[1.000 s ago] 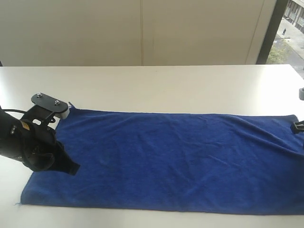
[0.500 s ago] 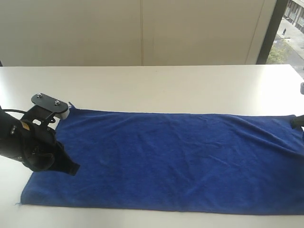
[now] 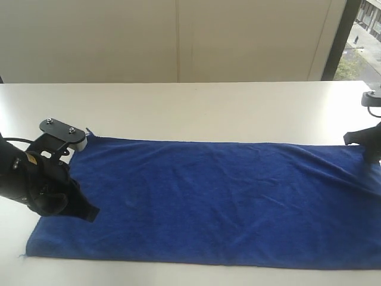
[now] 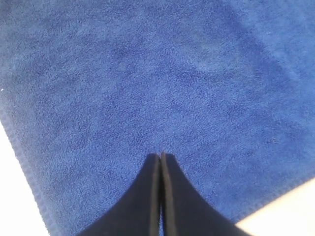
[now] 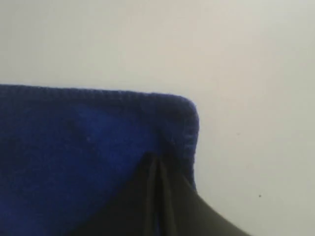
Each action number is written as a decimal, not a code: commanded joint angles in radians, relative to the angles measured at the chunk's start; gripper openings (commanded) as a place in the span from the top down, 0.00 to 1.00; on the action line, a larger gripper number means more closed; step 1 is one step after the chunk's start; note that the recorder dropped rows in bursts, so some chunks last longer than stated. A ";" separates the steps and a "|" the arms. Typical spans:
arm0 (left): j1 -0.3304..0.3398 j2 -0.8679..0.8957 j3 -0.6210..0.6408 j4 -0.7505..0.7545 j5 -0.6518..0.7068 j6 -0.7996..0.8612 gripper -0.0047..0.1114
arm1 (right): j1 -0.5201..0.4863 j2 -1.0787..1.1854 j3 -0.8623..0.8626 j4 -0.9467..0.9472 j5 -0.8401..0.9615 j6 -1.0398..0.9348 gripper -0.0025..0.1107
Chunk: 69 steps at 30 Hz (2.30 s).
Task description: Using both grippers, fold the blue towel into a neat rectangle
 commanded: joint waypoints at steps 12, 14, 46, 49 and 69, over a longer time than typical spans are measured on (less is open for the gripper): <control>-0.005 -0.011 0.010 -0.017 0.018 0.002 0.96 | -0.001 0.053 -0.097 -0.032 -0.049 -0.013 0.98; -0.005 -0.011 0.010 -0.017 0.020 0.002 0.96 | -0.001 0.036 -0.104 -0.032 -0.043 -0.013 0.98; -0.005 -0.011 0.010 -0.035 0.016 0.028 0.96 | -0.001 -0.169 0.190 -0.260 0.080 0.135 0.60; -0.005 -0.011 0.010 -0.035 0.016 0.028 0.96 | -0.001 -0.169 0.190 -0.260 0.066 0.150 0.60; -0.005 -0.011 0.010 -0.037 0.026 0.028 0.96 | -0.001 -0.125 0.190 -0.203 0.065 0.153 0.60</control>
